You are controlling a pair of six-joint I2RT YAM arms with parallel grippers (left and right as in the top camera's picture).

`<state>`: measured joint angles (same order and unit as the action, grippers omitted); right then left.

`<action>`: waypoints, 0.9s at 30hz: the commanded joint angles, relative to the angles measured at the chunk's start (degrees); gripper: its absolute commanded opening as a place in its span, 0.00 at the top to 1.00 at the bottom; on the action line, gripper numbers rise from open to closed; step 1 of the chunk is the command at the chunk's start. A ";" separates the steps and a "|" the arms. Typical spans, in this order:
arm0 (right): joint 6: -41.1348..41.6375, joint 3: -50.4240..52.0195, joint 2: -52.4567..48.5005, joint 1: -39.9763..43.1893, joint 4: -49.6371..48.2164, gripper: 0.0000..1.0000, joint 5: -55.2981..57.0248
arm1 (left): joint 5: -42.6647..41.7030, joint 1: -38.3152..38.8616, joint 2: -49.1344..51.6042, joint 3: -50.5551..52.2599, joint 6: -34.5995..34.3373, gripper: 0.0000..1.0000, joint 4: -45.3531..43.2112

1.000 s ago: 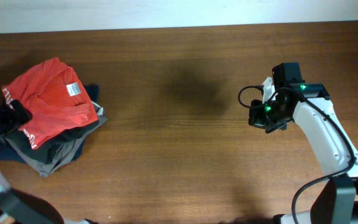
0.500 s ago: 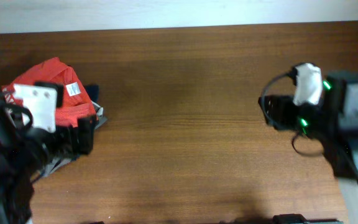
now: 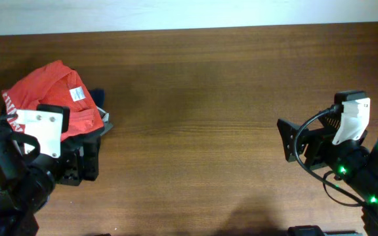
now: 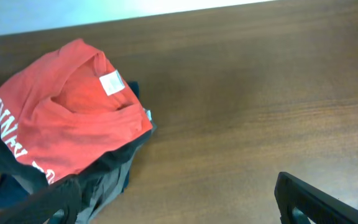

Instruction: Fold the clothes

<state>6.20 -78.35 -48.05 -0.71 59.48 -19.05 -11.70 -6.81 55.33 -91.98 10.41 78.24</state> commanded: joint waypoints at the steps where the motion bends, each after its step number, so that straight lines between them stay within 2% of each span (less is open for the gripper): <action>1: -0.22 -0.52 -0.48 0.35 -0.04 0.01 -0.46 | 0.63 0.28 -0.07 -0.04 -0.70 0.01 1.25; 6: -0.24 -0.52 -1.42 0.35 0.17 0.01 -0.46 | 0.61 0.28 -0.07 -0.04 -0.70 0.01 3.52; 9: -0.44 -0.52 -1.25 0.35 0.37 0.01 3.23 | 0.61 0.28 -0.07 -0.04 -0.70 0.01 4.61; 15: -7.52 2.73 3.78 0.35 -2.40 0.01 6.64 | 0.61 0.28 -0.07 -0.04 -0.70 0.01 5.42; 21: -7.52 20.26 18.84 0.35 -12.76 0.01 12.35 | 0.61 0.28 -0.07 -0.04 -0.70 0.01 5.42; 27: -7.45 42.01 34.45 0.35 -21.31 0.01 11.67 | 0.61 0.28 -0.07 -0.04 -0.70 0.01 5.42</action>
<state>-0.69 -43.40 -17.91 -0.71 39.66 -8.40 -11.46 -6.81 55.33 -91.94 10.22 83.59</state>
